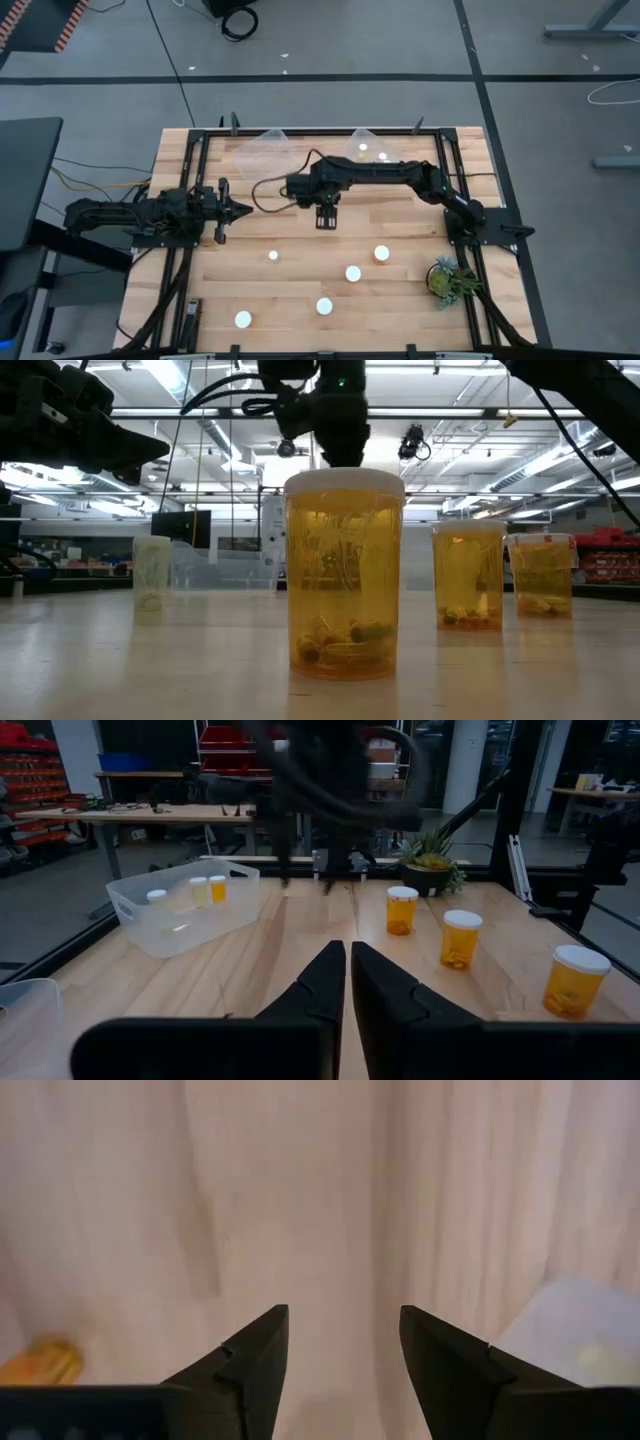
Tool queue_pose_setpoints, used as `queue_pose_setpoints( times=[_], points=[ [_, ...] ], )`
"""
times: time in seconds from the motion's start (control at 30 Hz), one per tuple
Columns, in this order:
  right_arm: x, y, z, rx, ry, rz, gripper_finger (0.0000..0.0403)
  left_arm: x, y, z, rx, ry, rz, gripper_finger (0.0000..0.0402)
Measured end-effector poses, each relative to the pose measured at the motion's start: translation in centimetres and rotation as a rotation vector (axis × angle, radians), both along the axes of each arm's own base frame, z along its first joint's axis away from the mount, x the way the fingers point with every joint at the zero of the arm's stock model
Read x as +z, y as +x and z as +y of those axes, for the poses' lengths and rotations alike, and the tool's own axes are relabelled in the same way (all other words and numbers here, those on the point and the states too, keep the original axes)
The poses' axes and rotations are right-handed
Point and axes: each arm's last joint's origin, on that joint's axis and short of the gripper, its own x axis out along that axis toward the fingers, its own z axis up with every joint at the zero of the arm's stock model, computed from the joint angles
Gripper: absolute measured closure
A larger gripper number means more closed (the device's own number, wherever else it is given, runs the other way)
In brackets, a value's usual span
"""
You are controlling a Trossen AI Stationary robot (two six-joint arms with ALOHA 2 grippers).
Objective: Pick and place medicine bottles into bin by pill shape (circle, oval)
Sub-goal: Put the large orange pill bottle into the left transparent bin
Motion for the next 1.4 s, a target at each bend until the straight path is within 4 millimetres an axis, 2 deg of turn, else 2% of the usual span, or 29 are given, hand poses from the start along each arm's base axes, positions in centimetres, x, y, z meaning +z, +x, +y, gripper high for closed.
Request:
queue_pose_setpoints(
  times=[0.33,0.47,0.63,0.77,0.97,1.17,1.4],
  points=[
    [0.1,-1.0,6.3,-0.041,0.017,0.019,0.0203,0.0,0.0,0.0,0.0,0.0,0.001,0.0374],
    [0.5,-2.0,8.9,-0.057,0.011,0.017,0.0203,0.0,0.0,0.0,0.0,0.0,0.0,0.0376],
    [-0.5,-3.9,11.4,-0.121,-0.007,0.07,0.0203,0.0,0.0,0.0,0.0,0.0,0.0,0.0368],
    [-0.2,-6.7,12.2,-0.213,-0.022,0.099,0.0203,0.0,0.0,0.0,0.0,0.0,0.0,0.0367],
    [0.5,-11.7,12.4,-0.387,-0.031,0.044,0.0203,0.0,0.0,0.0,0.0,0.0,0.0,0.0375],
    [-1.6,-15.4,12.6,-0.482,0.028,0.03,0.0203,0.0,0.0,0.0,0.0,0.0,0.0,0.0371],
    [-4.4,-18.1,12.7,-0.539,0.053,0.097,0.0203,0.0,0.0,0.0,0.0,0.0,0.0,0.0368]
  ],
)
